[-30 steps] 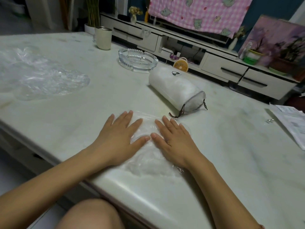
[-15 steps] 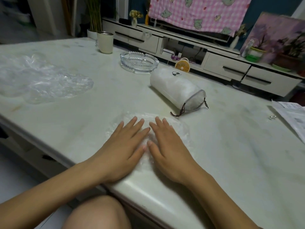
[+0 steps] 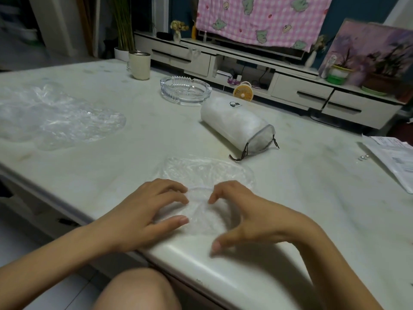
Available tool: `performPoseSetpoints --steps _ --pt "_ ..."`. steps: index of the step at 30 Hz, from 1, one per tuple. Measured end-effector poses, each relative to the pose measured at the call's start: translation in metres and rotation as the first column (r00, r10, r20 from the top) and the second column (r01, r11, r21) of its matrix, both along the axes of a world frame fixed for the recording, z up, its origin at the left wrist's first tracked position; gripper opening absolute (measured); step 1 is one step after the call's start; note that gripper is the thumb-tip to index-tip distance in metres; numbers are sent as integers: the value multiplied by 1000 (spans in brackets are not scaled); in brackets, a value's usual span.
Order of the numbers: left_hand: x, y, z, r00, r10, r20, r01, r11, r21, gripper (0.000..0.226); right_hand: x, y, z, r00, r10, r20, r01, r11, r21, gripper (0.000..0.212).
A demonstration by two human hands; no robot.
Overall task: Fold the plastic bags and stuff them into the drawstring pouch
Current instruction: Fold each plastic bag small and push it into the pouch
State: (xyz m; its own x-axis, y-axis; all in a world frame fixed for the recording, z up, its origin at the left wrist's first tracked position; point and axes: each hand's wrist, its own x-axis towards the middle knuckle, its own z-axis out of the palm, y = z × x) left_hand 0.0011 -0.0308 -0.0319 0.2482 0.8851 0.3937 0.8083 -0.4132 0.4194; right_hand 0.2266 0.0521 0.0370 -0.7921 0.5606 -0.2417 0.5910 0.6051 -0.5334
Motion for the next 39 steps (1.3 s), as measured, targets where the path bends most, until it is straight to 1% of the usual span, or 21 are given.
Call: performPoseSetpoints --steps 1,2,4,5,7,10,12,13,14,16,17,19,20,23,26,29,31,32,35,37,39 --pt "-1 1 -1 1000 -6 -10 6 1000 -6 45 0 0 -3 997 23 70 -27 998 49 55" --pt "-1 2 -1 1000 -15 -18 15 1000 -6 48 -3 0 -8 998 21 66 -27 996 88 44" --pt "-1 4 0 999 -26 -31 26 1000 -1 54 -9 0 -14 999 -11 -35 17 987 158 16" --pt "-1 4 1 999 -27 -32 27 1000 -4 56 -10 2 -16 997 -28 -77 43 979 201 8" --pt "-3 4 4 1000 -13 -9 13 1000 -11 61 -11 9 -18 979 -96 -179 133 969 209 11" --pt "-6 8 4 998 39 56 -39 999 -10 65 -8 17 -18 890 -277 -362 277 959 -53 16" --pt "-8 14 3 993 61 101 -66 997 41 52 -5 23 -18 808 -395 -438 316 917 -244 13" --pt "-9 17 3 984 81 160 -91 994 53 47 -3 25 -16 792 -422 -442 306 900 -311 9" --pt "-10 20 4 964 106 243 -118 992 39 44 1 26 -13 803 -414 -430 267 893 -361 12" --pt "-10 27 9 912 166 375 -169 985 -26 34 9 28 -8 877 -329 -351 161 889 -429 38" --pt "-10 32 11 891 197 408 -190 980 -60 27 12 29 -6 912 -281 -298 140 898 -418 48" --pt "-8 41 14 856 278 436 -243 960 -135 24 16 30 -7 934 -259 -246 181 937 -300 49" --pt "-7 46 16 843 320 432 -276 947 -162 27 15 32 -10 911 -297 -286 229 941 -248 40" --pt "-1 57 17 814 442 376 -396 897 -197 43 12 40 -19 766 -441 -467 368 897 -243 7" --pt "7 66 19 760 586 282 -539 810 -231 47 10 50 -27 635 -571 -520 536 811 -235 15" --pt "14 71 21 703 699 132 -679 715 -168 41 2 58 -36 558 -651 -516 710 695 -109 25" --pt "20 73 22 677 735 35 -728 676 -111 26 -4 61 -40 569 -661 -489 763 647 13 30" --pt "23 74 21 662 749 -23 -747 658 -92 26 -7 61 -41 594 -655 -466 767 636 83 31" --pt "24 78 18 602 778 -183 -796 604 -51 41 -12 61 -43 658 -654 -372 751 609 257 27" --pt "21 81 17 571 786 -235 -812 583 -25 42 -13 60 -44 691 -657 -300 719 583 378 25" --pt "19 83 14 593 773 -227 -800 598 -51 40 -10 60 -44 708 -672 -217 672 548 498 27"
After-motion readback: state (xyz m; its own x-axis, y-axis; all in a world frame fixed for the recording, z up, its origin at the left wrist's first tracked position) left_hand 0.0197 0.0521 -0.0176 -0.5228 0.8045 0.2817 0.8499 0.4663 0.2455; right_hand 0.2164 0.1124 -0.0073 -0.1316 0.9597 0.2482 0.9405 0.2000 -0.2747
